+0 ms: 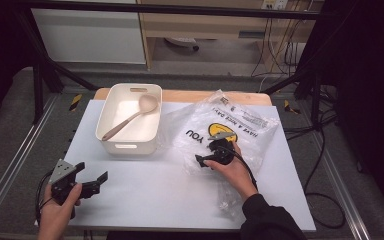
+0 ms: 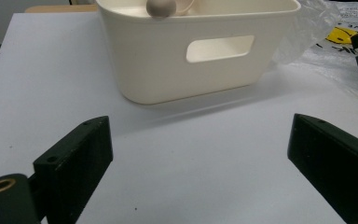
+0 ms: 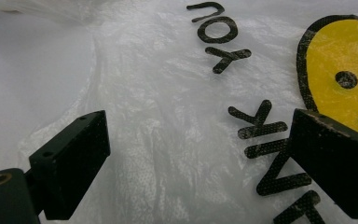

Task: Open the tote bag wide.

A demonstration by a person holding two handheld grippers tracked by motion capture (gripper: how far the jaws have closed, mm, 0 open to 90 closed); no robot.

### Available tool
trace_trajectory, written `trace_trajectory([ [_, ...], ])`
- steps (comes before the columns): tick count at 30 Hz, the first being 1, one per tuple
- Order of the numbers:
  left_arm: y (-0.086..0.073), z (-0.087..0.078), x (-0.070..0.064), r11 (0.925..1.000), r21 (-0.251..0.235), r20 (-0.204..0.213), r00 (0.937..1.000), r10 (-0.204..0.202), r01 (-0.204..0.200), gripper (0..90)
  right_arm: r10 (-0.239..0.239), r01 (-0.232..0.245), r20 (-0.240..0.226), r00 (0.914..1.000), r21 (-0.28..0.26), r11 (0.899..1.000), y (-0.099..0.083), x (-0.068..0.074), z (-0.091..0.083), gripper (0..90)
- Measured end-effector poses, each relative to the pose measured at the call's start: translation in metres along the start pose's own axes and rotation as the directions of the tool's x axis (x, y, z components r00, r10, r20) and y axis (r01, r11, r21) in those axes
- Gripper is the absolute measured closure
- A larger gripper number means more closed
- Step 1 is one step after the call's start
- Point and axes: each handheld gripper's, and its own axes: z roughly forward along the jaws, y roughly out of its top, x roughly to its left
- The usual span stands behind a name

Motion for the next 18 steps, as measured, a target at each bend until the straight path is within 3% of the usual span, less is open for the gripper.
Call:
trace_trajectory([
  [18, -0.0005, 0.0008, -0.0012, 0.9997, 0.015, 0.003, 0.9998, 0.018, -0.018, 6.1, -0.020, 0.020, -0.005, 0.9998, 0.041, 0.999, 0.0015, 0.0040, 0.0061, 7.0],
])
